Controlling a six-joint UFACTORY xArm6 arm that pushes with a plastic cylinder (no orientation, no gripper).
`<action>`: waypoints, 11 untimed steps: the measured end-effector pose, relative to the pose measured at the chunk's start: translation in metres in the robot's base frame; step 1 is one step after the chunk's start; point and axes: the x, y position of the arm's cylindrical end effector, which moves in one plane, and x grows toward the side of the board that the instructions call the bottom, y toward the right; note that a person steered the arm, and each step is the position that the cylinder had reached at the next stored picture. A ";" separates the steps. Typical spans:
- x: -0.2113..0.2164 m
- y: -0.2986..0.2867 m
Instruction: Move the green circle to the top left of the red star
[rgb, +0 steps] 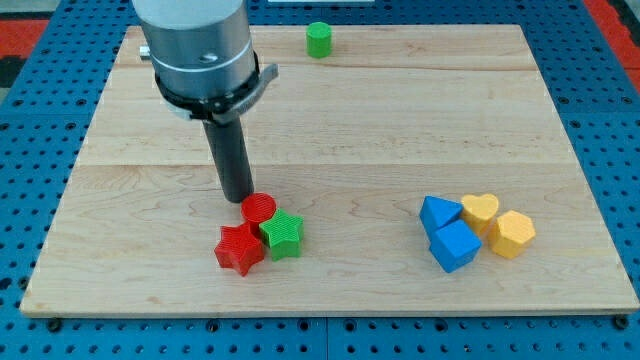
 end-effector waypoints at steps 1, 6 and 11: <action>-0.069 0.034; -0.204 0.046; -0.187 -0.059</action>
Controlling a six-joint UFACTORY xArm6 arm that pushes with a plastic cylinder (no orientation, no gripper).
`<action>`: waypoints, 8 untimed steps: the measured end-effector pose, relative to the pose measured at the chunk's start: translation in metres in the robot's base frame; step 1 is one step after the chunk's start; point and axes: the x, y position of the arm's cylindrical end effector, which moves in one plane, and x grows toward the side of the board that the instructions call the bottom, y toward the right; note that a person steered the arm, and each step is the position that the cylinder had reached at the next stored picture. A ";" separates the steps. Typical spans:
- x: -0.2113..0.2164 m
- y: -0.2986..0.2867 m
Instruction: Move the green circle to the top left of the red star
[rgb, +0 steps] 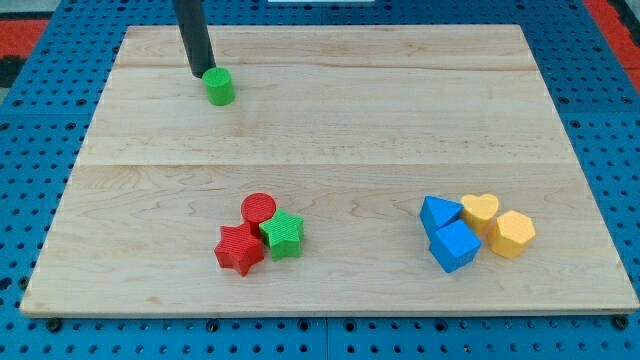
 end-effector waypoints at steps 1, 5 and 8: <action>0.000 0.003; 0.045 0.067; 0.030 0.055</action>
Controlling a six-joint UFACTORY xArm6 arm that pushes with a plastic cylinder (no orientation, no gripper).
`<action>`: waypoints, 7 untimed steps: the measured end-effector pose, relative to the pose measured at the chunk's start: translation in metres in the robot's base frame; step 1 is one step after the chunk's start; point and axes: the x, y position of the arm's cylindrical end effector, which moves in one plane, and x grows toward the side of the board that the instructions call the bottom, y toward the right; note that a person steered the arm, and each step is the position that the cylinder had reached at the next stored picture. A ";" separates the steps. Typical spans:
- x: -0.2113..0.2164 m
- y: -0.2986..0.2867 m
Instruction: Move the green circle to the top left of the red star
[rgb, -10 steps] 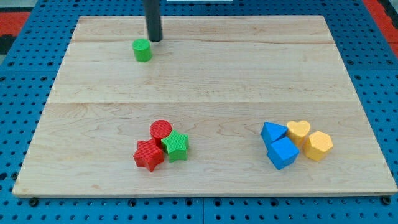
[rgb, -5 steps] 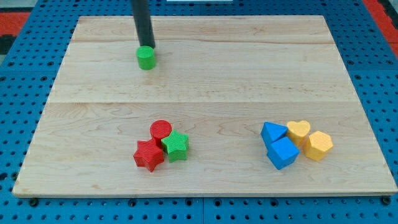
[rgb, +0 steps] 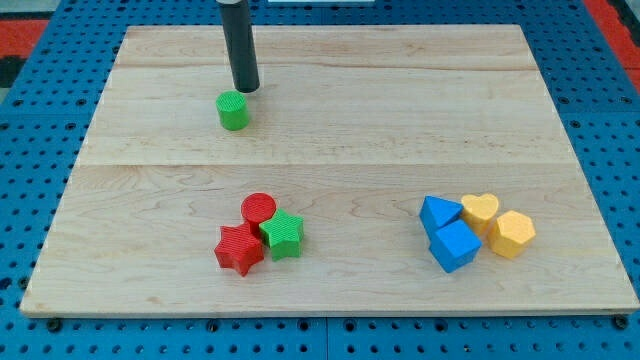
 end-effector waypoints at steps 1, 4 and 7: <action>0.030 -0.004; 0.038 -0.023; 0.187 0.040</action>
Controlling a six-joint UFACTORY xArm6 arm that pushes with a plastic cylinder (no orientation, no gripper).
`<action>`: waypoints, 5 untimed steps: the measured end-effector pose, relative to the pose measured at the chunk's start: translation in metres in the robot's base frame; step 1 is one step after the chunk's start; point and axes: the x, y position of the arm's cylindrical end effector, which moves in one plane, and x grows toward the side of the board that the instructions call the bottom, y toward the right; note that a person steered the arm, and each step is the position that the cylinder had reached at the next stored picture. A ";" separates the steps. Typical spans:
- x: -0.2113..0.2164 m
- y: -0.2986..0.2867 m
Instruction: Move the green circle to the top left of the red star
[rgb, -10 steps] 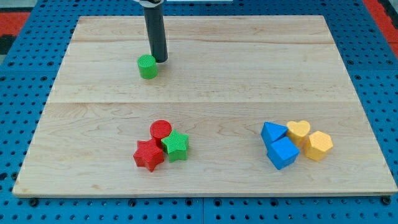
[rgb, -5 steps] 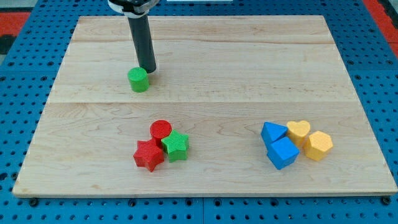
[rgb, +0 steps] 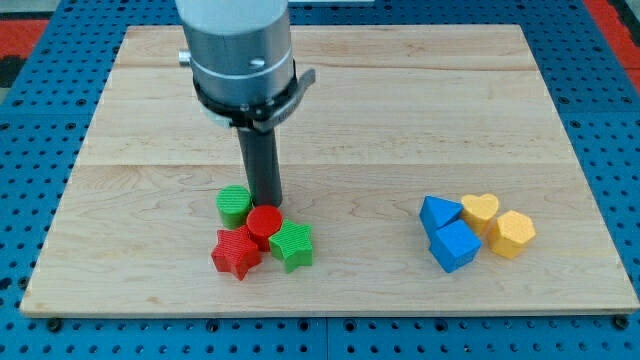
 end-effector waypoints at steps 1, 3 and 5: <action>-0.010 -0.014; -0.030 -0.025; -0.015 -0.033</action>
